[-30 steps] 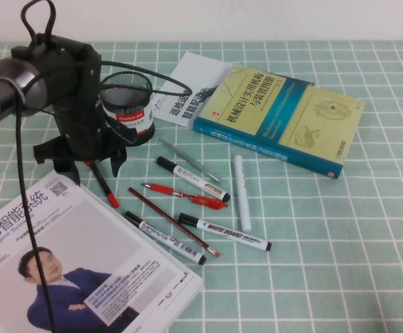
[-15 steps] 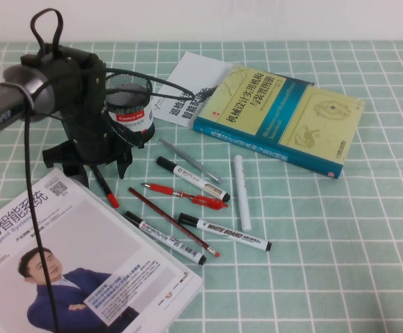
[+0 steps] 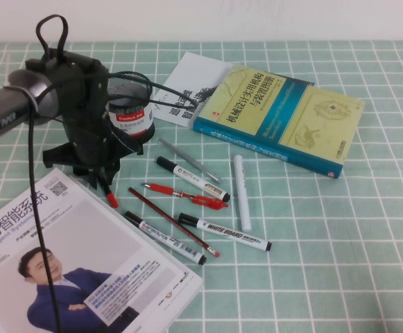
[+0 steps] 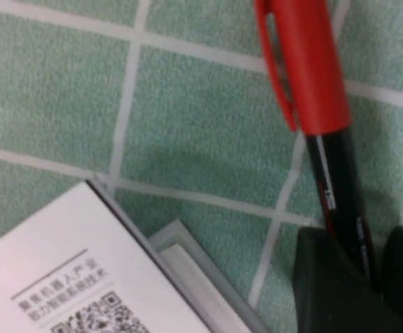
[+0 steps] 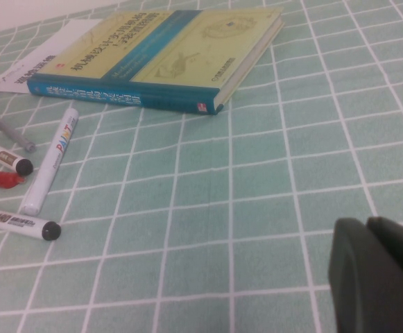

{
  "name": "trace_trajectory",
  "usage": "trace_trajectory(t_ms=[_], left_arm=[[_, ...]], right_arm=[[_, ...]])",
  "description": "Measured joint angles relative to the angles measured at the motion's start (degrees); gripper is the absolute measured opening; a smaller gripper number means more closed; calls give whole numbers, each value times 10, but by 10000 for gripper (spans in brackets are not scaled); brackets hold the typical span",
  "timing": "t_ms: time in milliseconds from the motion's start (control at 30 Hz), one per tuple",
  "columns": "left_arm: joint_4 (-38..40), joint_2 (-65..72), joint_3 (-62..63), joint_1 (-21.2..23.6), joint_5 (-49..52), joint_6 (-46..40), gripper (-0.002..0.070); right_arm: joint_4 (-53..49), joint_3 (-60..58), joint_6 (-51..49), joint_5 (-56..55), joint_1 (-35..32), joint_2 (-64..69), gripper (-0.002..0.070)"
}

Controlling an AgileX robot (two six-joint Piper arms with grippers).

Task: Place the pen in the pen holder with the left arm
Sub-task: Pick up the pen on the table

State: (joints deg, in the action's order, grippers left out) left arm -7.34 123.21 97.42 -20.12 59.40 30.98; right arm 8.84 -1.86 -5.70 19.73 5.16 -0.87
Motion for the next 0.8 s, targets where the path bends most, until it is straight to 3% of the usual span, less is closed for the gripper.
trace_trajectory(t_ms=[433, 600, 800], left_arm=[[-4, 3, 4, 0, -8, -42, 138], [-1, 5, 4, -1, -20, -55, 59], [-3, 4, 4, -1, -32, -66, 58]], right_arm=[[0, 0, 0, 0, 0, 0, -20], [0, 0, 0, 0, 0, 0, -20], [0, 0, 0, 0, 0, 0, -20]])
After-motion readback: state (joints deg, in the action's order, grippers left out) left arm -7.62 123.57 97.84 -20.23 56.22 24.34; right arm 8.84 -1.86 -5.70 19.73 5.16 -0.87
